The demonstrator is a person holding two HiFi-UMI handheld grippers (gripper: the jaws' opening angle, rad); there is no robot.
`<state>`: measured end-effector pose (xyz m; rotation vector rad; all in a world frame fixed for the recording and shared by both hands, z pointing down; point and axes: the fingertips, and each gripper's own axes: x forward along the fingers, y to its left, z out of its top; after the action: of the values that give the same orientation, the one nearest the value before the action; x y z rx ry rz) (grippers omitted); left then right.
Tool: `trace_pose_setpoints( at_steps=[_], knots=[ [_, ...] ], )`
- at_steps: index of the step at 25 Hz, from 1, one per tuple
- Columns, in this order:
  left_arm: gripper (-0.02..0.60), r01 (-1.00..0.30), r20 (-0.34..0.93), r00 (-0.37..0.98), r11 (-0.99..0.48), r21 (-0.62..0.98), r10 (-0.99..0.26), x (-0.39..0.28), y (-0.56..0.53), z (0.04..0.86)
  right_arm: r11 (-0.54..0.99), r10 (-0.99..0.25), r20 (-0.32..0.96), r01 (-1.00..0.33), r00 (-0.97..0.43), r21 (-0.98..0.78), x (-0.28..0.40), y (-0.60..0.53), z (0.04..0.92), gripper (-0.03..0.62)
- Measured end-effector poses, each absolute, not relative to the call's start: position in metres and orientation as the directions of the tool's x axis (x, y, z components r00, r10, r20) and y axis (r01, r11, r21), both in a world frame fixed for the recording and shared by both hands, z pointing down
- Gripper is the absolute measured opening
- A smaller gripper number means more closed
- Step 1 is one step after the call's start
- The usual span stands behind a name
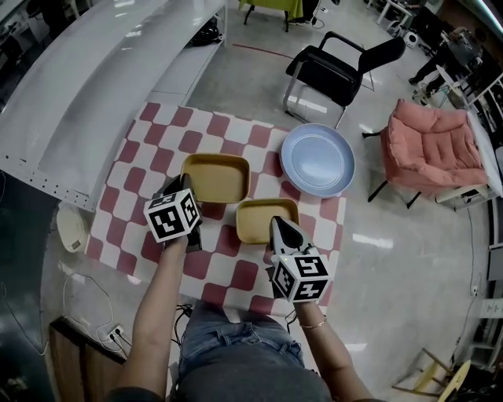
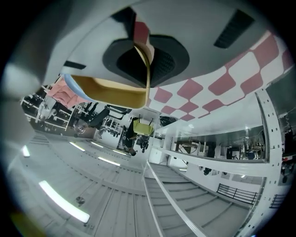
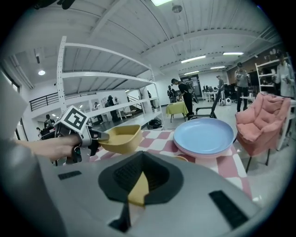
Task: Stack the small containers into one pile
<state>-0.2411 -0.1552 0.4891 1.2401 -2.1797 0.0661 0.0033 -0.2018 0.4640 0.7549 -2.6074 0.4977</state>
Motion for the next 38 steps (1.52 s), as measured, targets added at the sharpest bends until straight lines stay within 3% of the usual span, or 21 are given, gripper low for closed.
trace_pose_setpoints(
  at_steps=[15, 38],
  knots=[
    [0.028, -0.734, 0.505, -0.42, 0.61, 0.3, -0.754, -0.139, -0.122, 0.47, 0.833, -0.389, 0.413, -0.506, -0.823, -0.223, 0.069, -0.194, 0.455, 0.009],
    [0.029, -0.745, 0.548, -0.379, 0.597, 0.297, -0.746, -0.062, -0.156, 0.501, 0.76, -0.472, 0.443, -0.606, -0.762, -0.234, 0.142, -0.209, 0.471, 0.011]
  ],
)
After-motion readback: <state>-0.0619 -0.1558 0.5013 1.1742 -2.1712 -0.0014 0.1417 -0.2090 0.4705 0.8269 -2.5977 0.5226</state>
